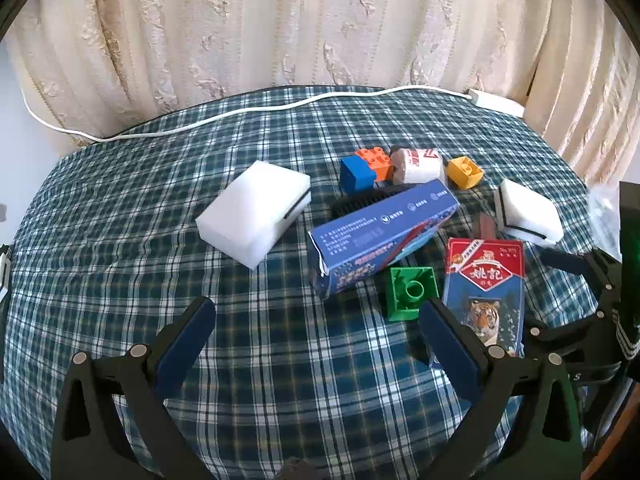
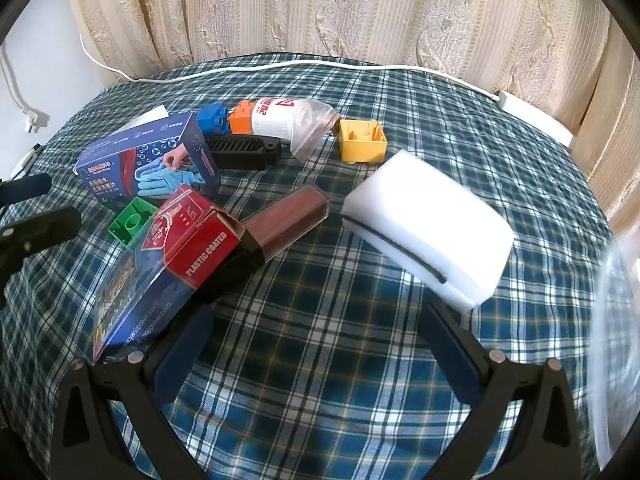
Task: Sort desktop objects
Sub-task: 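Move the left tool toward the blue box while the right tool approaches the white sponge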
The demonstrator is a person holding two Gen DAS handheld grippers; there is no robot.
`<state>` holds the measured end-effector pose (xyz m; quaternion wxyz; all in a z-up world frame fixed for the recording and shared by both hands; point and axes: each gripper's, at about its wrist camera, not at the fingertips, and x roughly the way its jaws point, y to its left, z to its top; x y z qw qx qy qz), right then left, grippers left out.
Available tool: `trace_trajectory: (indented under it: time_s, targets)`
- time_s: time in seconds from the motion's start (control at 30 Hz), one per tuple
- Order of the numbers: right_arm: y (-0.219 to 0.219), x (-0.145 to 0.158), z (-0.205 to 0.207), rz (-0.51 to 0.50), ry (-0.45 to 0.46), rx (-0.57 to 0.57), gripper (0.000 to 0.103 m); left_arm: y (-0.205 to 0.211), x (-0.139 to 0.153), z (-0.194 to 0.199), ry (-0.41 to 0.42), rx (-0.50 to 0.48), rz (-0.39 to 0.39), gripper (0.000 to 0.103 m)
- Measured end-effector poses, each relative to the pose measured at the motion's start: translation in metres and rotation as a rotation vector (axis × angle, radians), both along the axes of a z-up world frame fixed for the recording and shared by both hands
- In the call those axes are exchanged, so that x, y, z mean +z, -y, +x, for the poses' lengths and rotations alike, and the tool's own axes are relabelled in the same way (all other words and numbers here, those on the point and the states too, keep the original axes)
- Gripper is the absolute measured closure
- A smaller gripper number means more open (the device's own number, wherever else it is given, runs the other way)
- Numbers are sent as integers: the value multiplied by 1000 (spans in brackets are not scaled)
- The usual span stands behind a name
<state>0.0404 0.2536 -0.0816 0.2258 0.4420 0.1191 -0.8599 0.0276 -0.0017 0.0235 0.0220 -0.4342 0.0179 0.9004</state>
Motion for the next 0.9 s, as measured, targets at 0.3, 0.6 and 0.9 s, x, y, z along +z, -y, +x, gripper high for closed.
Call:
trace_trajectory:
  time_s: [0.3,0.6,0.9]
  targets:
    - [0,0,0,0,0,0,0,-2,-6,-2,28,17,12,0]
    - [0,0,0,0,0,0,0,2,-3,-1,26,42,11,0]
    - [0,0,0,0,0,0,0,-2,-2,1,29,61,14,0]
